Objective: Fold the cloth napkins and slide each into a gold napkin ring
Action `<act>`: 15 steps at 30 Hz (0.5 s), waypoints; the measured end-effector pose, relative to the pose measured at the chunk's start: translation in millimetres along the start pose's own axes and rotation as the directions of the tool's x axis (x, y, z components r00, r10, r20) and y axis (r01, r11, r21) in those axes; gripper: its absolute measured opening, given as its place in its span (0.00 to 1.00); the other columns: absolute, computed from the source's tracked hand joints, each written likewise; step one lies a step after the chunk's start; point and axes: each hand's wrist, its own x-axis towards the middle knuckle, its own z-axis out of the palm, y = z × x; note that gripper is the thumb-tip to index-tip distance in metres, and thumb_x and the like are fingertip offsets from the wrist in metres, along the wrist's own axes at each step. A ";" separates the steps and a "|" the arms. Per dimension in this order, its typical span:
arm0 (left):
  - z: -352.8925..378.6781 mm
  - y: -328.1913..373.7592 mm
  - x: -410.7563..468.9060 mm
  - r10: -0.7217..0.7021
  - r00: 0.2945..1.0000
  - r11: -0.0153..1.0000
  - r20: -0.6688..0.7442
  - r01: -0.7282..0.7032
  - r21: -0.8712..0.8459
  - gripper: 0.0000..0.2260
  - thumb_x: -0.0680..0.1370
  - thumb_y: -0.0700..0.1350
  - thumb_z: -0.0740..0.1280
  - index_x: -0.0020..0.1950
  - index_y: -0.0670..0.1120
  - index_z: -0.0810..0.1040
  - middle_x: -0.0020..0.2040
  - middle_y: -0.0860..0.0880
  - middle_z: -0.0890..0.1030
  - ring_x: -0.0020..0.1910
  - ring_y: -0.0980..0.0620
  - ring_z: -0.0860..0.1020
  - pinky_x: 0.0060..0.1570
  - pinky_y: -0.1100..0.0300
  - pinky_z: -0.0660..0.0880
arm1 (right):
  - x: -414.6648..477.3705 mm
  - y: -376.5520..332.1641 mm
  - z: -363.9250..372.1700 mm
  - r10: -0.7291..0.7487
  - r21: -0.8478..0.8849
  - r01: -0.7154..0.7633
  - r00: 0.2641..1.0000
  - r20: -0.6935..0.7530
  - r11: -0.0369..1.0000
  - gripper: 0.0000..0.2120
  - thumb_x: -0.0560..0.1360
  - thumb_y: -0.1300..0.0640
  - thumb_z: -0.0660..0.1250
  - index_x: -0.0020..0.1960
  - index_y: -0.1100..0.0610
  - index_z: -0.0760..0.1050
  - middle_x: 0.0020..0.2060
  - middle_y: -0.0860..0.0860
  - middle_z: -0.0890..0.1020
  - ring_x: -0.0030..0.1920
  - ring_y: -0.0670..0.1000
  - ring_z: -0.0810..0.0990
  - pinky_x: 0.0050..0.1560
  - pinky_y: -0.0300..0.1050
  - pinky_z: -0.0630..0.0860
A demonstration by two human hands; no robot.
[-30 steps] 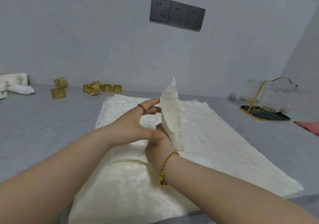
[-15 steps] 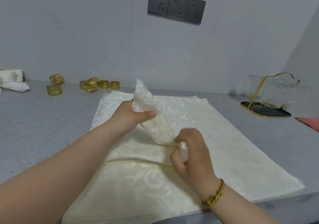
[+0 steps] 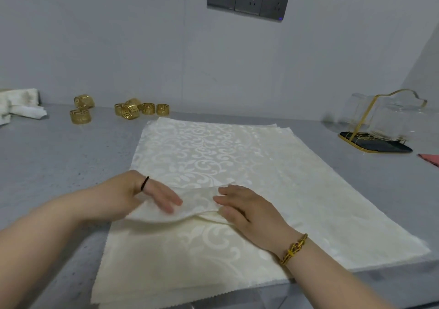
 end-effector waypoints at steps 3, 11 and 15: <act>-16.3 6.5 -11.3 -0.132 0.985 0.990 0.109 0.125 0.064 0.13 0.60 0.51 0.62 0.37 0.64 0.82 0.50 0.66 0.81 0.58 0.67 0.74 0.65 0.63 0.66 | 0.8 -0.1 0.9 -0.009 -0.067 0.011 1.000 0.023 0.998 0.43 0.68 0.29 0.36 0.63 0.51 0.75 0.65 0.49 0.74 0.65 0.41 0.65 0.66 0.30 0.56; 55.2 43.4 47.2 -0.003 0.930 0.773 -0.367 0.234 0.589 0.16 0.77 0.57 0.59 0.65 0.57 0.69 0.61 0.61 0.72 0.65 0.58 0.69 0.59 0.66 0.65 | -1.4 4.7 6.9 -0.064 -0.194 0.053 0.997 -0.049 0.980 0.24 0.77 0.42 0.50 0.56 0.53 0.79 0.57 0.54 0.80 0.59 0.58 0.78 0.52 0.58 0.77; 75.5 27.9 44.5 0.067 0.940 0.543 -0.336 0.248 0.802 0.19 0.73 0.58 0.65 0.61 0.53 0.77 0.56 0.56 0.78 0.53 0.56 0.77 0.50 0.65 0.72 | -1.0 1.8 -1.2 0.037 -0.027 -0.036 0.999 0.011 0.999 0.33 0.68 0.35 0.56 0.68 0.51 0.67 0.70 0.47 0.62 0.71 0.47 0.56 0.69 0.40 0.53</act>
